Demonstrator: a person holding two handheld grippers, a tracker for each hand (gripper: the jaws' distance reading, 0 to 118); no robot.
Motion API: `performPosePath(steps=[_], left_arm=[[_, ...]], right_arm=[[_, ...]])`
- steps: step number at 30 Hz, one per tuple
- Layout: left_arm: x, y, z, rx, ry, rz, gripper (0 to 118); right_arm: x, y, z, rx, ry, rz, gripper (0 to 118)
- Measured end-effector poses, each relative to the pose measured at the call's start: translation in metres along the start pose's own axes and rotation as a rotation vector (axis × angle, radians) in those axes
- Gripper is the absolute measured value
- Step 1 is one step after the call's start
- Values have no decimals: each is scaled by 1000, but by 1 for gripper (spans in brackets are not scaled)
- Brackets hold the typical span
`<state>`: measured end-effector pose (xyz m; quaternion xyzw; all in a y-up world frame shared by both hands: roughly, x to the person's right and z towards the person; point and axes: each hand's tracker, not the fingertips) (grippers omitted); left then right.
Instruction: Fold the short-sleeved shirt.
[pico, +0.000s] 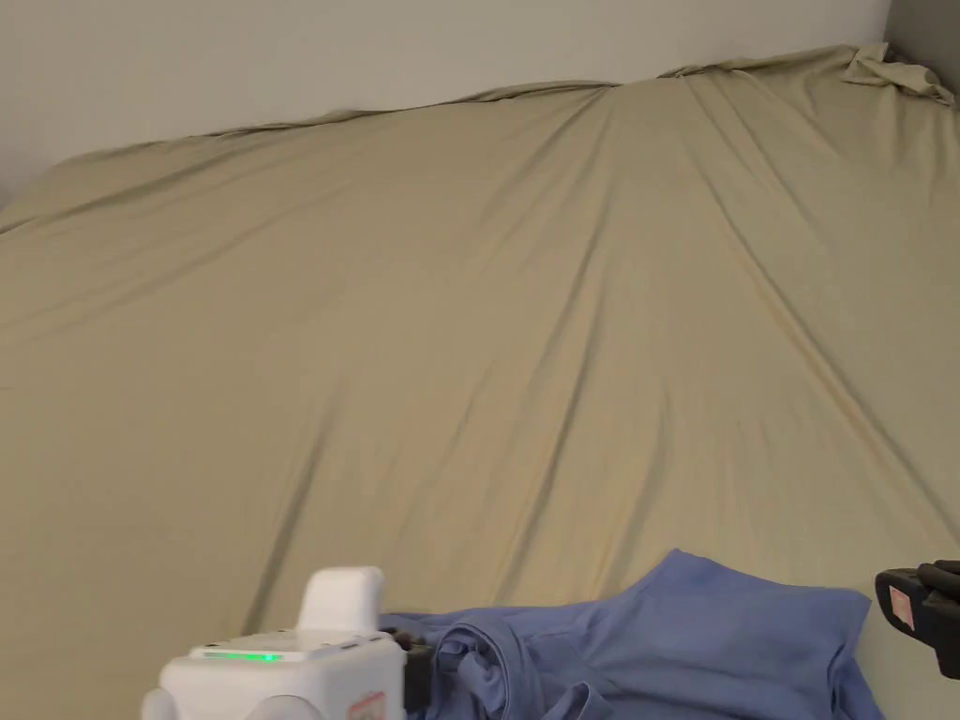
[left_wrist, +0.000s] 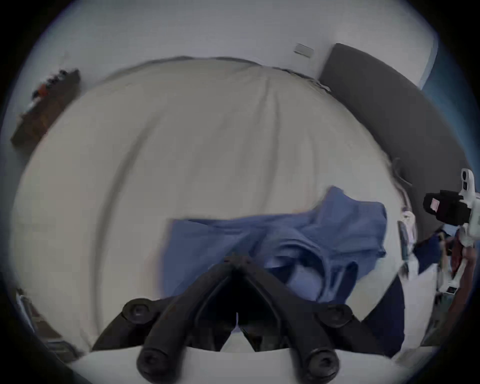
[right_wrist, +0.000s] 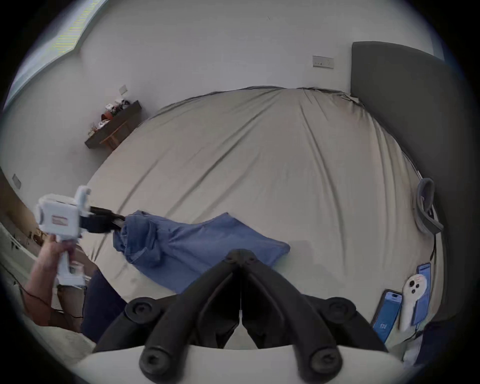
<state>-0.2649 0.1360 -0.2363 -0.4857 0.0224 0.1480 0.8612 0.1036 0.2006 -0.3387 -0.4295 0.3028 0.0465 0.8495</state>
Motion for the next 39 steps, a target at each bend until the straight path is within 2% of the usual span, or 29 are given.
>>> performPosePath(steps=[3, 6, 9, 12, 13, 15, 18, 20, 21, 22, 23, 24, 25, 27, 29, 31, 34, 35, 36, 37, 38, 39], left_arm=[[48, -20, -44, -94, 43, -154, 0], [81, -30, -67, -74, 11, -184, 0], [111, -23, -61, -86, -183, -246, 0], [128, -22, -71, -101, -124, -294, 0], [124, -17, -71, -102, -137, -271, 0], [102, -5, -56, -109, -225, -137, 0], [52, 14, -3, -14, -363, -1, 0], [6, 20, 31, 64, -380, 90, 0], [-15, 22, 43, 92, -352, 123, 4], [-39, 23, 51, 119, -297, 153, 35], [-57, 24, 50, 115, -181, 160, 92], [-74, 24, 47, 101, -92, 176, 118], [-86, 26, 45, 150, -37, 194, 118], [-115, 33, 24, 55, -72, 224, 118], [-116, 2, 2, -68, -75, 247, 118], [-113, -7, -18, -109, -79, 240, 118], [-98, -2, -30, -111, -48, 199, 109], [-91, 0, -29, -88, 9, 183, 106], [-83, 3, -24, -67, 16, 171, 86], [-81, -5, -30, -45, 2, 162, 50], [-75, -3, -26, -26, -30, 164, 27], [-63, -2, -26, -21, 3, 165, 26]], right_arm=[[-1, -3, -1, -7, 11, 4, 3], [-1, -6, 0, -22, 24, 2, 3], [3, -5, 9, -14, 50, -13, 3], [2, 0, 24, 29, 55, -3, 3], [-1, 4, 30, 46, 27, 13, 3], [-11, 11, 44, 71, -8, 65, 3], [-26, 18, 57, 97, -15, 132, 3], [-38, 22, 62, 94, -4, 149, 3], [-40, 24, 64, 93, 1, 153, 3], [-43, 25, 65, 92, 7, 155, 3], [-45, 26, 67, 91, 16, 160, 3], [-46, 26, 69, 94, 25, 163, 3], [-47, 26, 72, 99, 36, 164, 3], [-49, 27, 79, 109, 79, 152, 3], [-49, 28, 84, 111, 102, 138, 3], [-50, 29, 88, 104, 116, 134, 3], [-58, 29, 91, 97, 90, 163, 3], [-61, 29, 92, 91, 66, 182, 3], [-65, 29, 92, 87, 38, 199, 3], [-68, 29, 91, 83, 24, 207, 3], [-70, 29, 90, 79, 25, 206, 3], [-72, 28, 89, 75, 26, 207, 3]])
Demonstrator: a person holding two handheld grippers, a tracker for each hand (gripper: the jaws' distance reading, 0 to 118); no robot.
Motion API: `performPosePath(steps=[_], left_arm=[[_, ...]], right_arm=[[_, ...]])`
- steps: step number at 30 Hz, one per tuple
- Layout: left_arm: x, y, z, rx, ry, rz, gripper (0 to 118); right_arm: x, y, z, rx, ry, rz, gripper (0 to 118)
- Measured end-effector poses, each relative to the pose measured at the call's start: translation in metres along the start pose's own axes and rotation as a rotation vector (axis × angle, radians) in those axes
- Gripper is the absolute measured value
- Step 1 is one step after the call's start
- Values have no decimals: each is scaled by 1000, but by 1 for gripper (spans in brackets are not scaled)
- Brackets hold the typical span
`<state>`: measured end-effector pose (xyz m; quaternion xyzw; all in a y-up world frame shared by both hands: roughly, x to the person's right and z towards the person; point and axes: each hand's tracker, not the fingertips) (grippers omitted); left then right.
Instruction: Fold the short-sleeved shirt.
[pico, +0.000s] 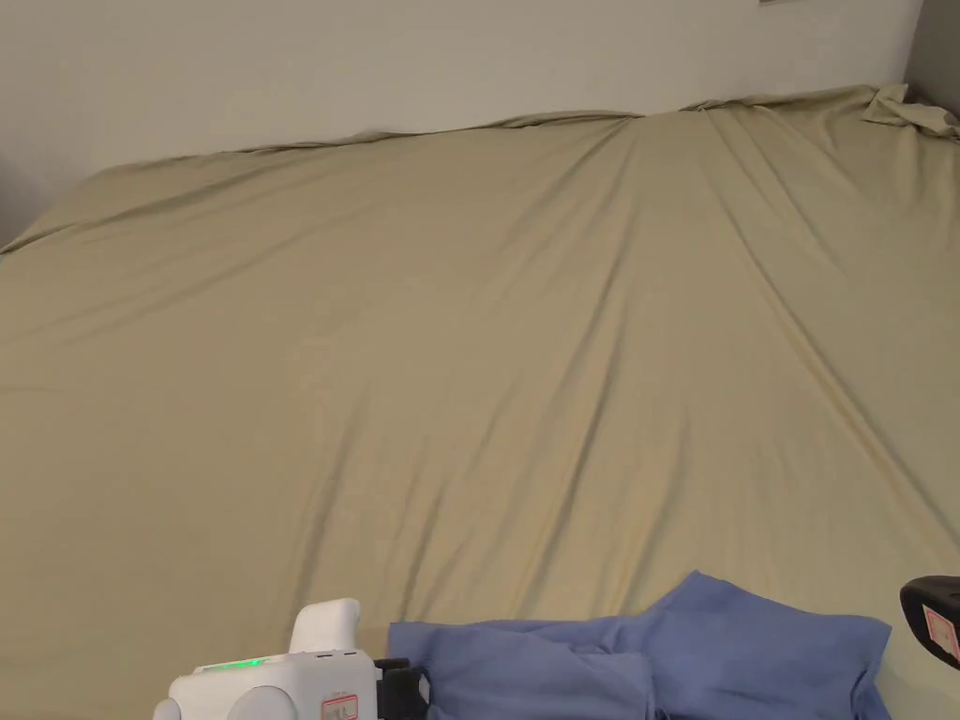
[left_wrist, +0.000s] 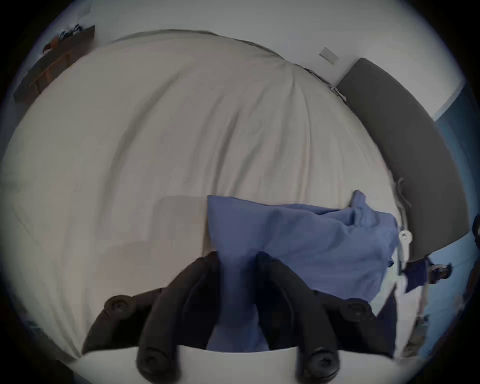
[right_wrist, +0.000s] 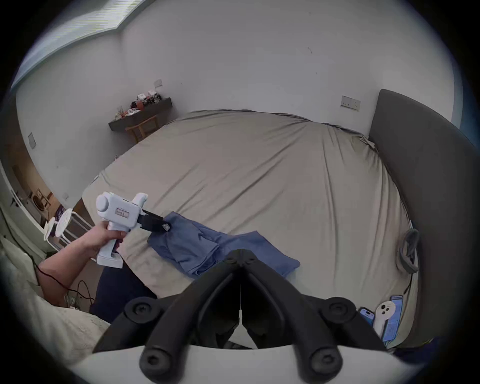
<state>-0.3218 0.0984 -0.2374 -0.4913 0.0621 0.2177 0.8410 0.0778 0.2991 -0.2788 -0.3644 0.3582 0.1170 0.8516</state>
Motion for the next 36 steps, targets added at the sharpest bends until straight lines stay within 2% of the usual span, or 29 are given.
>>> performPosePath(steps=[1, 2, 3, 4, 6, 7, 10, 13, 15, 18, 23, 28, 30, 33, 36], left_arm=[[1, -6, 1, 1, 95, -42, 24], [-1, -11, 1, -14, 98, -110, 23], [1, -13, 2, -10, 116, -142, 15], [-4, -11, 6, -8, 89, -106, 15], [-13, -1, 15, 16, -101, 92, 14], [-17, 2, 22, 27, -121, 124, 14], [-21, 9, 53, 61, -148, 85, 14], [-28, 18, 75, 89, -255, 130, 14], [-15, 17, 81, 107, -268, 133, 14], [-20, 22, 87, 137, -192, 92, 14], [-44, 32, 96, 140, -88, 137, 14], [-24, 39, 102, 147, 159, 79, 14], [-7, 38, 99, 138, 102, 78, 14], [37, 33, 99, 125, -121, 83, 14], [95, 28, 84, 102, -175, 2, 14]], right_arm=[[-2, 0, -1, -2, 2, -1, 3], [-2, 0, -3, -3, 6, -4, 3], [-3, 0, -5, -6, 13, -10, 3], [-3, 0, -6, -8, 18, -17, 3], [-1, 0, -8, -9, 24, -36, 3], [0, 0, -9, -10, 26, -45, 3], [7, -1, -11, -2, 30, -80, 3], [13, -2, -20, 5, 14, -121, 3], [13, -2, -28, 8, -15, -143, 3], [12, -3, -37, 11, -45, -154, 3], [13, -3, -46, 1, -28, -185, 3], [12, -8, -53, -21, -56, -182, 3], [12, -10, -59, -30, -61, -185, 3], [9, -12, -70, -47, -76, -181, 3], [4, -12, -77, -62, -87, -153, 3]])
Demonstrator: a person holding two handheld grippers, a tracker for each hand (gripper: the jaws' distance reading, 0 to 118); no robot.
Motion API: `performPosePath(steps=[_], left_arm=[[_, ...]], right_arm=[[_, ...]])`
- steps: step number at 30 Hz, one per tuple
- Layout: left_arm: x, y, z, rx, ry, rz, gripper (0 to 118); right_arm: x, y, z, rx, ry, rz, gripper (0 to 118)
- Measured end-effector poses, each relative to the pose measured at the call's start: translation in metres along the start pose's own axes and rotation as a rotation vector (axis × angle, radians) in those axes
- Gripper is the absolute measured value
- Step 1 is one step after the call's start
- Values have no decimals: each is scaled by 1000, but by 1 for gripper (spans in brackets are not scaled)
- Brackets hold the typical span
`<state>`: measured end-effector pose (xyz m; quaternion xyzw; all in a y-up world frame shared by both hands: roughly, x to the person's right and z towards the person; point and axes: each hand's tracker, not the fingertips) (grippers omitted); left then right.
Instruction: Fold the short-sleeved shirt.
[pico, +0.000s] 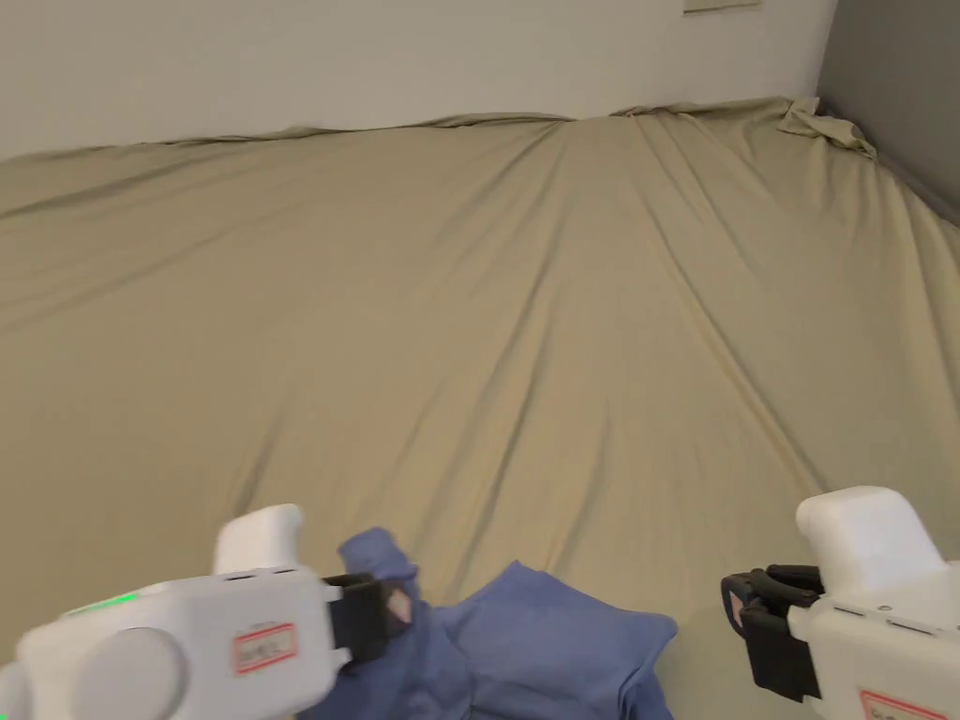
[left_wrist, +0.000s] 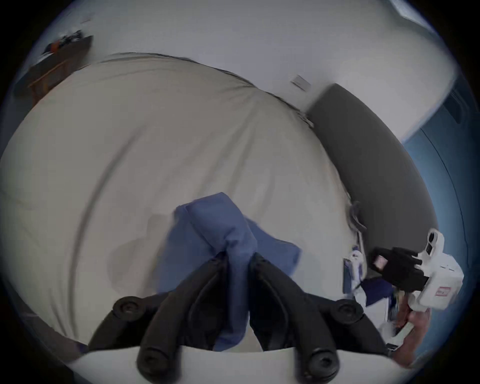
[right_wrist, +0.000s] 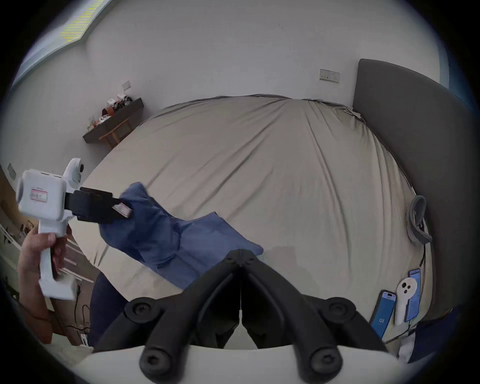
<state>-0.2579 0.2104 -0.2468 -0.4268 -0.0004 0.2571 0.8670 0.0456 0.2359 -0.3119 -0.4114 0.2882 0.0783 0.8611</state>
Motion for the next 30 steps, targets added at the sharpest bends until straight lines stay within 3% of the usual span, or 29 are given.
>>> performPosePath(steps=[7, 8, 9, 10, 11, 12, 16, 20, 22, 23, 24, 25, 30], left_arm=[[78, -33, -118, -139, -56, -188, 15], [80, -40, -145, -199, -35, -236, 23], [74, -48, -168, -274, -28, -219, 57], [68, -52, -181, -334, -69, -170, 83], [67, -52, -178, -350, -128, -127, 97], [71, -49, -157, -273, -144, -131, 104], [57, -28, -94, -189, -280, -81, 109], [33, -16, -36, -67, -127, -116, 109], [30, -18, -37, -41, 11, -167, 99], [30, -19, -48, -76, 73, -174, 81], [35, -21, -64, -136, 129, -157, 40], [40, -25, -84, -177, 159, -171, 14], [91, -73, -165, -245, 138, -438, 14]], right_arm=[[3, -3, 3, -1, -1, 7, 3], [5, -6, 0, -9, -15, 9, 3], [7, -8, -3, -21, -42, 14, 3], [8, -9, -5, -24, -49, 13, 3], [10, -10, -6, -29, -42, 10, 3], [12, -11, -5, -31, -29, 5, 3], [14, -12, 3, 1, -6, -12, 3], [20, -9, 4, 15, 43, -39, 3], [22, -7, 8, 28, 41, -42, 3], [23, -6, 11, 35, 36, -39, 3], [24, -6, 15, 44, 31, -37, 3], [25, -5, 18, 51, 25, -35, 3], [29, -9, 31, 65, -24, -33, 3]])
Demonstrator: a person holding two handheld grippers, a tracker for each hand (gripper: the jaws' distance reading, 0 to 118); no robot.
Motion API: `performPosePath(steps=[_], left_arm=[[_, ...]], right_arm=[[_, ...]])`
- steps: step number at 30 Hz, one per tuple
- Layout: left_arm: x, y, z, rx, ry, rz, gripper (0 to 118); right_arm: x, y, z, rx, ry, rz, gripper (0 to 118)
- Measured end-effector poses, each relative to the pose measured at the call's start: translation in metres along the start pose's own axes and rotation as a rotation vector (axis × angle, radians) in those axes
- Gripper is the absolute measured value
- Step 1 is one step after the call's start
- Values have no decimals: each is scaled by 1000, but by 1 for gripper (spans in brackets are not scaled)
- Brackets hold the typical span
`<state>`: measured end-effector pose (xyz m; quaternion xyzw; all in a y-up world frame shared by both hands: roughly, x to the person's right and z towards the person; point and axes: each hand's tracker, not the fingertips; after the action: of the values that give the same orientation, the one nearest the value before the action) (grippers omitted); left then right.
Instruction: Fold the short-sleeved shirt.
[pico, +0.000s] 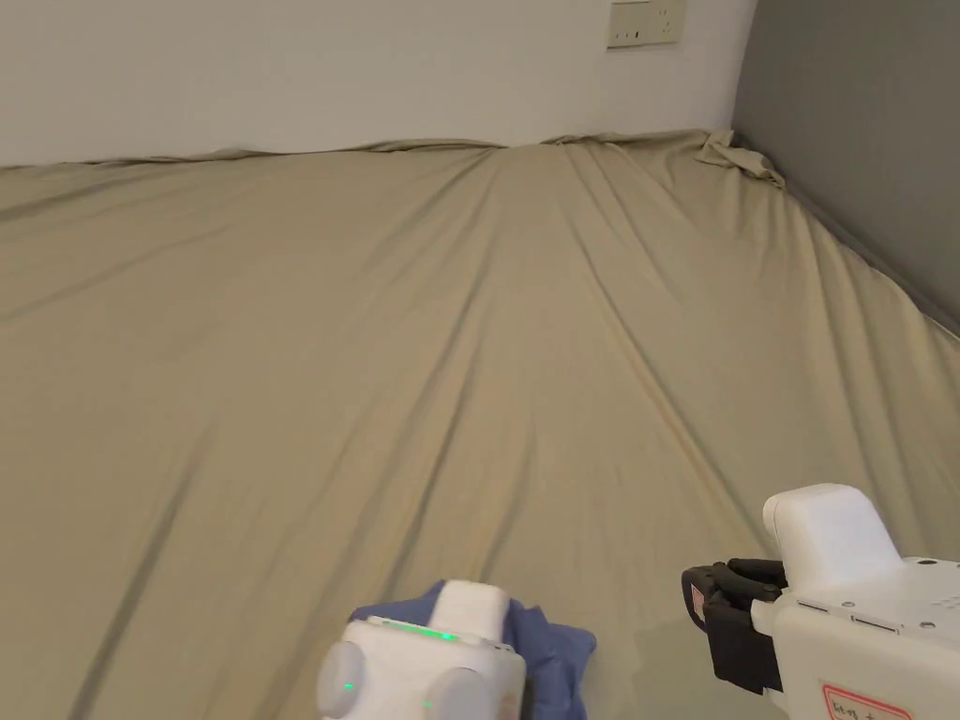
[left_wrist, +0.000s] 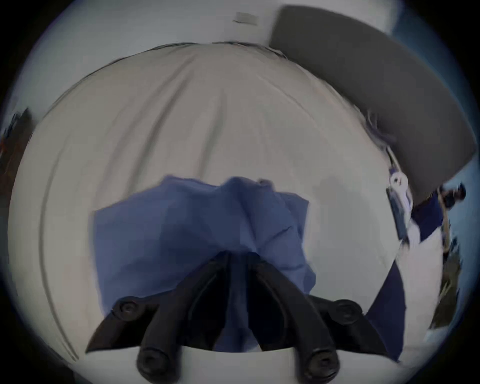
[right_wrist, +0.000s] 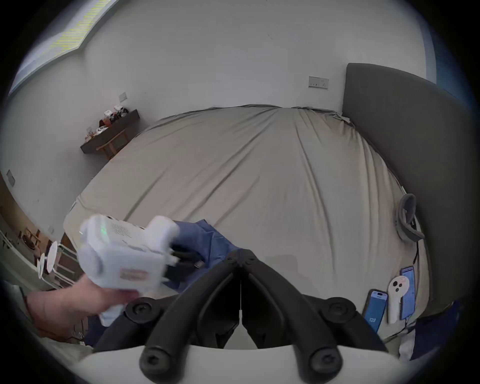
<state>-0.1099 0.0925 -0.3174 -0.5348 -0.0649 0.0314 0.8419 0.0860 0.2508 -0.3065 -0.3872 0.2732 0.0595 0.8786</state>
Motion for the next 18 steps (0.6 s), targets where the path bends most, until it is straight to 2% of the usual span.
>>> performPosePath(steps=[3, 5, 6, 7, 10, 11, 13, 16, 18], left_arm=[[33, 0, -11, 46, 76, -84, 14], [53, 2, -12, 49, 126, -151, 14], [59, 3, -9, 57, 105, -159, 14], [64, 5, 0, 71, 45, -137, 14], [59, 14, 17, 16, -301, 27, 14], [48, 13, 19, 8, -369, 52, 14], [27, 6, 41, 39, -385, 97, 14], [-37, -9, 85, 114, -386, 209, 14], [-93, -22, 106, 153, -313, 336, 14]], right_arm=[[1, -4, 6, -7, -24, -3, 3], [-4, -5, 8, 4, -118, 72, 3], [-6, -5, 8, 10, -140, 97, 3], [-6, -4, 9, 16, -123, 91, 3], [-3, 4, 14, 55, -40, 25, 3], [-3, 7, 16, 69, -30, 23, 3], [-3, 11, 18, 90, -2, 29, 3], [-3, 14, 8, 80, 51, 1, 3], [-6, 10, -18, 42, 138, 3, 3]])
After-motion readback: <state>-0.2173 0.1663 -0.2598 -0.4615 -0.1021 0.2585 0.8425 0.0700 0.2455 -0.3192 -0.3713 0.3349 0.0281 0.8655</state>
